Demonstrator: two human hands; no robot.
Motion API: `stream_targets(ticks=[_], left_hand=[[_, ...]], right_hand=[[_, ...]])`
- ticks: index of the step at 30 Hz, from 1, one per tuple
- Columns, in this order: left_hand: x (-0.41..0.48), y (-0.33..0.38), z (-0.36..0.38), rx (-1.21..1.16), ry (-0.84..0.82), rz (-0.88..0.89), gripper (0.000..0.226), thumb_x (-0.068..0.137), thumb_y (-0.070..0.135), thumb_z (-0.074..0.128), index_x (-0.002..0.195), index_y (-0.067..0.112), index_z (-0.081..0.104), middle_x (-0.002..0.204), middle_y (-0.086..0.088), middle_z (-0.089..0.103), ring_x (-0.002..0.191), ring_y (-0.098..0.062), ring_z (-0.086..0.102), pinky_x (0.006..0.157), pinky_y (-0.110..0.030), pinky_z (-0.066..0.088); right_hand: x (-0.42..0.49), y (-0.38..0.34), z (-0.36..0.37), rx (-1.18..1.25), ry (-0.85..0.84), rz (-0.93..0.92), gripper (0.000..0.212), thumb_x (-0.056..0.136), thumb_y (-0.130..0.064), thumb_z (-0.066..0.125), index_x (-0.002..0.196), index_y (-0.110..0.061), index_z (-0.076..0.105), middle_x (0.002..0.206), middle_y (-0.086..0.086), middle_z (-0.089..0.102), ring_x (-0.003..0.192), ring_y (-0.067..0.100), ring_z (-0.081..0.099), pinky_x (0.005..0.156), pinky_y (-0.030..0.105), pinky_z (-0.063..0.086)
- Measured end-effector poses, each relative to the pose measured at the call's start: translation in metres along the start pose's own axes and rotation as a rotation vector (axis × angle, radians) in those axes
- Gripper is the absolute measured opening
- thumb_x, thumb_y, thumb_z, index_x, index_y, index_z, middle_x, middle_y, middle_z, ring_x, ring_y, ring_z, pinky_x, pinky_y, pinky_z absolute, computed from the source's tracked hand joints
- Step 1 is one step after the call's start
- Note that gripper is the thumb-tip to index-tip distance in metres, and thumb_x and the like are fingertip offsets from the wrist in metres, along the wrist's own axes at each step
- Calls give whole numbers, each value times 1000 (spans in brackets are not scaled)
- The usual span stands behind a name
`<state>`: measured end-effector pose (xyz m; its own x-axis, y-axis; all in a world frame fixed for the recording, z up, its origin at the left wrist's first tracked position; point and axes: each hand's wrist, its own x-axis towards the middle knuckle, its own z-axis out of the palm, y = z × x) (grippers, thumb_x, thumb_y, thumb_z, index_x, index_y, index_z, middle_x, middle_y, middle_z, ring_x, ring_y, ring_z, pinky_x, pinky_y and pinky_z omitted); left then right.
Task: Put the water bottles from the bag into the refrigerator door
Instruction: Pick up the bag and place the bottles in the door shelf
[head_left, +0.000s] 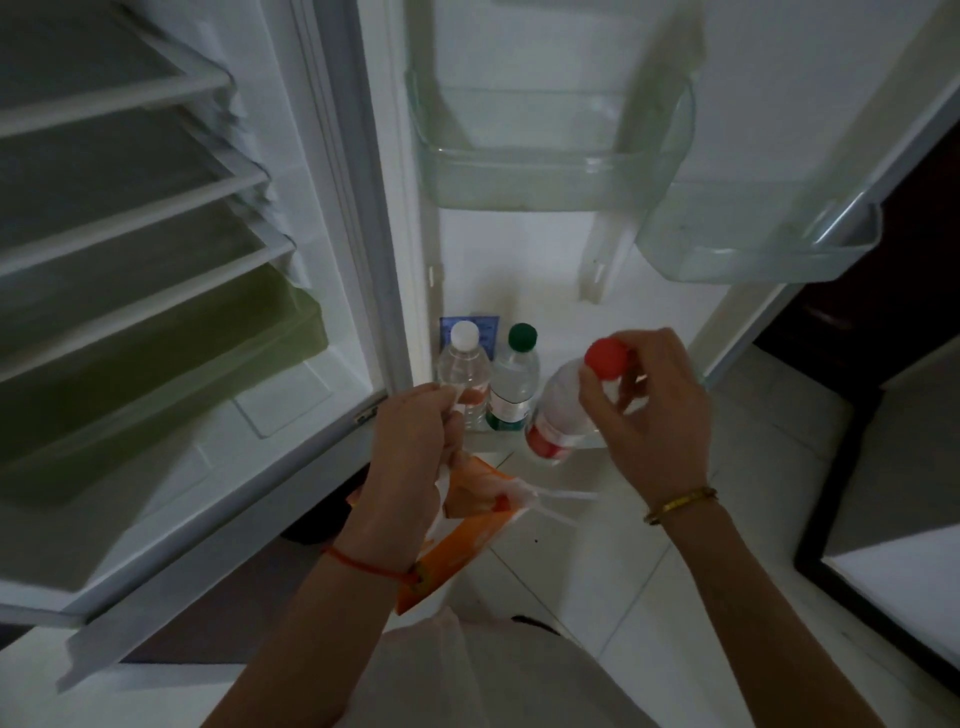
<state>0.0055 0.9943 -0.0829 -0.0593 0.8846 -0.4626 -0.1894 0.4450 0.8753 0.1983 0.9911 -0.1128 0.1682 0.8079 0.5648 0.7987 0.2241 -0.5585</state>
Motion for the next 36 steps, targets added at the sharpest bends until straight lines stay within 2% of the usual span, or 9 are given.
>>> stream_targets(ticks=[3, 10, 14, 17, 21, 26, 29, 32, 36], left_hand=[[2, -3, 1, -25, -15, -8, 29, 96, 6, 40, 78, 6, 63, 37, 7, 29, 32, -5, 24, 40, -20, 22], [2, -6, 16, 17, 10, -38, 28, 97, 9, 41, 79, 7, 62, 34, 9, 30, 33, -6, 23, 48, -25, 21], [-2, -8, 32, -12, 19, -61, 30, 99, 12, 40, 76, 7, 61, 34, 8, 29, 32, -6, 24, 41, -21, 24], [-9, -10, 43, -77, 10, -58, 29, 98, 11, 40, 79, 4, 61, 36, 8, 28, 31, -5, 24, 33, -18, 26], [-18, -15, 56, -93, 15, -41, 27, 98, 11, 41, 82, 4, 62, 37, 8, 27, 31, -4, 24, 35, -16, 27], [-26, -21, 76, -115, 38, -19, 27, 98, 11, 42, 83, 3, 62, 38, 8, 26, 32, -4, 24, 34, -17, 27], [-31, -24, 86, -121, 44, 5, 26, 98, 11, 41, 85, 2, 62, 39, 8, 25, 33, -5, 23, 34, -17, 27], [-35, -27, 95, -121, 55, 22, 26, 97, 11, 41, 86, 2, 62, 42, 6, 24, 35, -6, 23, 36, -17, 28], [-42, -33, 107, -132, 61, 29, 24, 96, 11, 43, 89, 0, 63, 48, 3, 23, 36, -6, 24, 36, -18, 28]], right_hand=[[14, 8, 1, -11, 43, -33, 27, 87, -31, 65, 103, -10, 58, 98, 3, 56, 65, 13, 54, 61, 19, 49], [37, 57, 35, -32, -19, 7, 24, 87, -27, 67, 102, -9, 59, 97, 6, 57, 62, 11, 52, 58, 23, 45], [42, 78, 50, 20, -117, 39, 23, 86, -27, 69, 99, -10, 60, 94, 4, 57, 64, 10, 50, 58, 12, 35], [42, 87, 57, 38, -184, 32, 26, 85, -29, 70, 98, -10, 60, 93, 6, 59, 67, 13, 53, 61, 17, 36], [41, 96, 60, 55, -222, 49, 29, 84, -35, 70, 97, -11, 60, 94, 4, 60, 70, 13, 52, 58, 13, 32], [41, 100, 58, 133, -255, 163, 44, 81, -46, 71, 108, -15, 54, 104, -2, 57, 77, 14, 56, 61, 20, 38], [17, 106, 44, 141, -227, 213, 34, 87, -45, 64, 91, -14, 49, 84, 1, 56, 64, 13, 51, 54, 16, 35], [-30, 132, 39, -41, -424, 316, 27, 94, -34, 56, 76, -14, 54, 66, 2, 56, 60, 18, 51, 55, 24, 32], [-78, 175, 52, -122, -902, 436, 36, 94, -33, 49, 80, -6, 70, 81, 10, 71, 78, 25, 65, 67, 31, 46]])
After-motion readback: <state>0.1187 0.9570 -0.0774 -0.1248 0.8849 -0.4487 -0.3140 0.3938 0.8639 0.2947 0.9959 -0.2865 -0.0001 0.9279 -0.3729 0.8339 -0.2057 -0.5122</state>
